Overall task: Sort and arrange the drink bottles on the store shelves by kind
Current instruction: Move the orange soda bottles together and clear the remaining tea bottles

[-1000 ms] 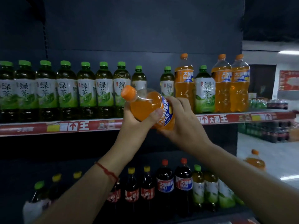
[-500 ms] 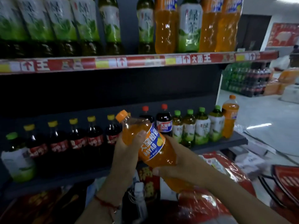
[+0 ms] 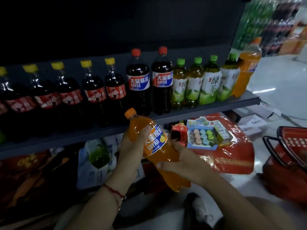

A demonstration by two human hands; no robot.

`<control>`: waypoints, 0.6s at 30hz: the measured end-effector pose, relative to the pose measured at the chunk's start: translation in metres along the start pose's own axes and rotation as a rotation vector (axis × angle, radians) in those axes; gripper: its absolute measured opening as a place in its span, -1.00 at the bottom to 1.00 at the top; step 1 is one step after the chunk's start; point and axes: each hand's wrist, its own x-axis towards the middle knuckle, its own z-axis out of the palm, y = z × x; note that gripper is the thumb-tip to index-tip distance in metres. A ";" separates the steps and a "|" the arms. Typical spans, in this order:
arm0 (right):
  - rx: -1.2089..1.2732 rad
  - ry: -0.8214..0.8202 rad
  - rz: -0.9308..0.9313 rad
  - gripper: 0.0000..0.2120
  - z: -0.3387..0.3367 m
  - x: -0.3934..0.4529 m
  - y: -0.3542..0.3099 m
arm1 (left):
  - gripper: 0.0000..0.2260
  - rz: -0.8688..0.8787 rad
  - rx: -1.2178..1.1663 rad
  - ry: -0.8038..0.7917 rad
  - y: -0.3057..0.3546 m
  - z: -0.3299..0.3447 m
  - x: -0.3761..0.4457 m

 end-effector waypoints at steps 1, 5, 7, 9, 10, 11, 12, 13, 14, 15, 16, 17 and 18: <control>-0.023 0.002 -0.002 -0.52 0.002 0.004 0.003 | -0.38 0.003 0.014 0.010 -0.004 0.000 0.003; -0.016 0.011 -0.010 -0.43 0.009 0.013 0.011 | -0.37 -0.008 0.067 0.037 -0.015 0.002 0.010; 0.018 0.018 -0.013 -0.36 0.012 0.015 0.015 | -0.40 0.012 0.080 0.027 -0.019 0.005 0.009; 0.075 0.013 -0.010 -0.33 0.014 0.017 0.019 | -0.45 0.053 0.104 0.007 -0.022 0.011 0.006; 0.104 0.004 -0.008 -0.33 0.014 0.018 0.020 | -0.49 0.079 0.122 0.003 -0.023 0.014 0.004; 0.132 -0.002 -0.011 -0.32 0.014 0.018 0.022 | -0.52 0.106 0.140 -0.001 -0.024 0.018 0.003; 0.156 -0.001 -0.022 -0.34 0.013 0.018 0.022 | -0.54 0.130 0.163 -0.011 -0.023 0.022 0.003; 0.182 0.002 -0.043 -0.38 0.010 0.017 0.022 | -0.55 0.147 0.193 -0.030 -0.023 0.026 0.004; 0.205 0.013 -0.067 -0.43 0.007 0.016 0.023 | -0.56 0.158 0.233 -0.054 -0.020 0.030 0.006; 0.233 0.025 -0.088 -0.48 0.002 0.016 0.023 | -0.59 0.165 0.268 -0.085 -0.014 0.036 0.007; 0.261 0.043 -0.100 -0.53 -0.003 0.016 0.022 | -0.62 0.161 0.308 -0.130 -0.006 0.043 0.010; 0.308 0.061 -0.108 -0.58 -0.008 0.018 0.022 | -0.65 0.157 0.362 -0.186 0.003 0.050 0.014; 0.364 0.088 -0.120 -0.61 -0.013 0.020 0.022 | -0.66 0.160 0.430 -0.248 0.015 0.056 0.018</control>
